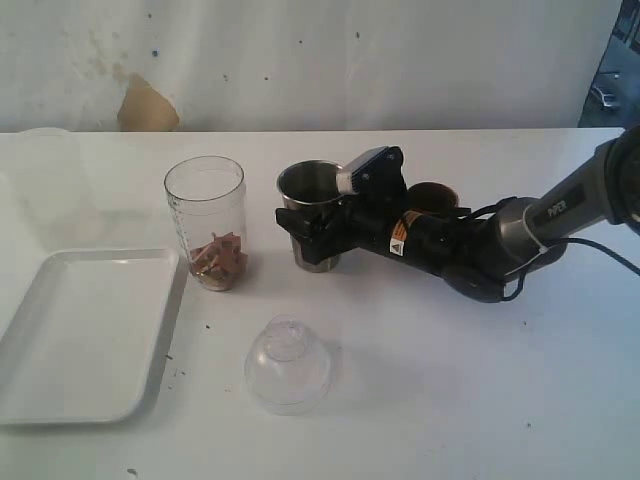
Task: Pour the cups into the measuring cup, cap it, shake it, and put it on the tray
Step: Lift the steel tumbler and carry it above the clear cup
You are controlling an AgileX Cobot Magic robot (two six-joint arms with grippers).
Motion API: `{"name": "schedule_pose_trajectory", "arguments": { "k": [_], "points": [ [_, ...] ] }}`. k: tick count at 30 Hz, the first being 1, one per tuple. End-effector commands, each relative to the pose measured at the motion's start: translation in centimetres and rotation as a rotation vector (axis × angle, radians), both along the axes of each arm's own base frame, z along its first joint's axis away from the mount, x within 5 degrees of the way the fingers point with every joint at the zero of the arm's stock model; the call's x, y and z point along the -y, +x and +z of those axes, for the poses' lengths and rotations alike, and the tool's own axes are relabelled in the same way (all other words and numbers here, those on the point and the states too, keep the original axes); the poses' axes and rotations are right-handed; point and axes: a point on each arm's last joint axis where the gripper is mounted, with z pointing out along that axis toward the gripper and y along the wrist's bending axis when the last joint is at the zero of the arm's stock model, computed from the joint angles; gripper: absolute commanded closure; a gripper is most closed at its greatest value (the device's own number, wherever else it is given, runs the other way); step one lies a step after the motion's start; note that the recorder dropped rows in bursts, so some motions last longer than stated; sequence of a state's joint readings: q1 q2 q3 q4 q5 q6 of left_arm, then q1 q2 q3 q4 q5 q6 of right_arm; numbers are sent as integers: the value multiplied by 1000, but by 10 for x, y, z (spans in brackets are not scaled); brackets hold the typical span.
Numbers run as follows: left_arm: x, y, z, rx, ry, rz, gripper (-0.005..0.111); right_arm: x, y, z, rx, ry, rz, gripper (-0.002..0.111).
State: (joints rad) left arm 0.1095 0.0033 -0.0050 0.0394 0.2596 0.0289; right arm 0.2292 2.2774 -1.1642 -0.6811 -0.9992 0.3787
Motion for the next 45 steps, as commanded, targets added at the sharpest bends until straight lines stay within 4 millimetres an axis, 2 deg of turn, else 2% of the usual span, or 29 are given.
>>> {"name": "schedule_pose_trajectory", "arguments": {
  "k": [1, 7, 21, 28, 39, 45],
  "points": [
    [0, 0, 0, 10, 5, -1, 107, 0, 0, 0, 1, -7, 8, 108],
    [0, 0, 0, 10, 5, -1, 107, -2, -1, 6, -12, 25, 24, 108],
    [0, 0, 0, 10, 5, -1, 107, 1, -4, 84, 131, 3, 5, 108],
    [0, 0, 0, 10, 5, -1, 107, 0, -2, 107, 192, 13, 9, 108],
    [0, 0, 0, 10, 5, -1, 107, -36, 11, 134, 227, -102, 35, 108],
    [0, 0, 0, 10, 5, -1, 107, -44, 17, 142, 286, -127, 64, 108]
  ]
}}
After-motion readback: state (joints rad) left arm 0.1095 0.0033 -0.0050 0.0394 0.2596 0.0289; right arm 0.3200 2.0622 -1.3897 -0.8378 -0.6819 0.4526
